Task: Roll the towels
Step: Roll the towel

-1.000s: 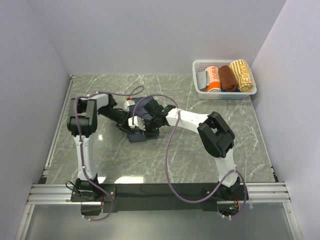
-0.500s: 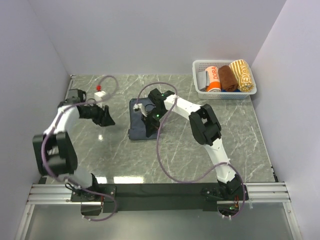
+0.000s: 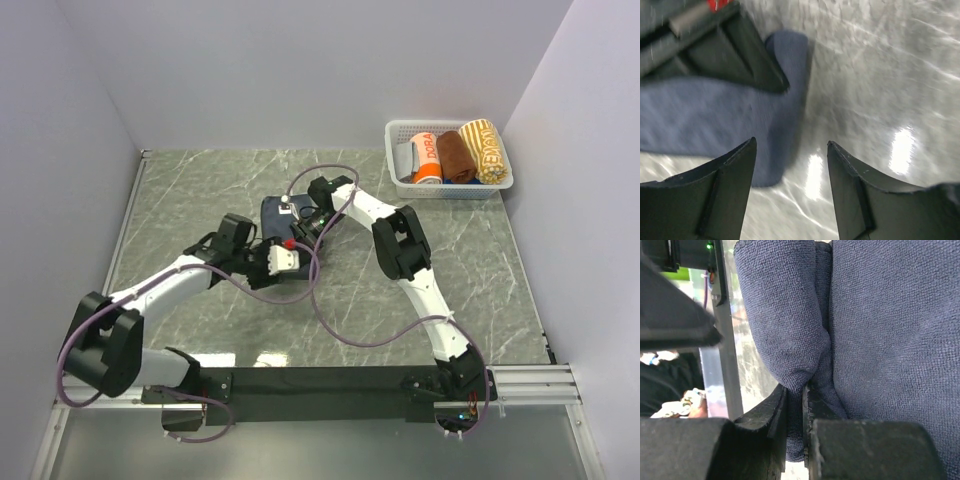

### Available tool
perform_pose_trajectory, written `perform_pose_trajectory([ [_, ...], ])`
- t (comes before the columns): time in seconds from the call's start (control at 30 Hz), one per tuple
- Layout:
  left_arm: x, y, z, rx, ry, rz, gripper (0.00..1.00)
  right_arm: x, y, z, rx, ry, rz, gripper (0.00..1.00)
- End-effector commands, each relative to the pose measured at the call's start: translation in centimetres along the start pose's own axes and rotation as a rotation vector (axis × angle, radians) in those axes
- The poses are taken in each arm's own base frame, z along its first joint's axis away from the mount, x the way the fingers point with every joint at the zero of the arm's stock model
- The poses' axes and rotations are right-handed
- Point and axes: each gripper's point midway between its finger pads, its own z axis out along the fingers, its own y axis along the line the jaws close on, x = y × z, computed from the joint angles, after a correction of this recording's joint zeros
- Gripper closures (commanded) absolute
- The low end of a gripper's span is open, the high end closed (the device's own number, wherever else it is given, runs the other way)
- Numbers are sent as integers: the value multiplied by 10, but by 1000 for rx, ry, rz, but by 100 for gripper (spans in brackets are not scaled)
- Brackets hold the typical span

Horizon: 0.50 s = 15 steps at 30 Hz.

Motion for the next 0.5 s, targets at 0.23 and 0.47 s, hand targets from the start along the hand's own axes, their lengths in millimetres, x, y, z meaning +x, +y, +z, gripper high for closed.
perform_pose_trajectory([
  [0.23,20,13,48,9,90,198,50,45,-46,14,116,123,122,100],
  [0.47,46,-8,56,175,179,48,80,41,-37,8,131,103,88,100],
])
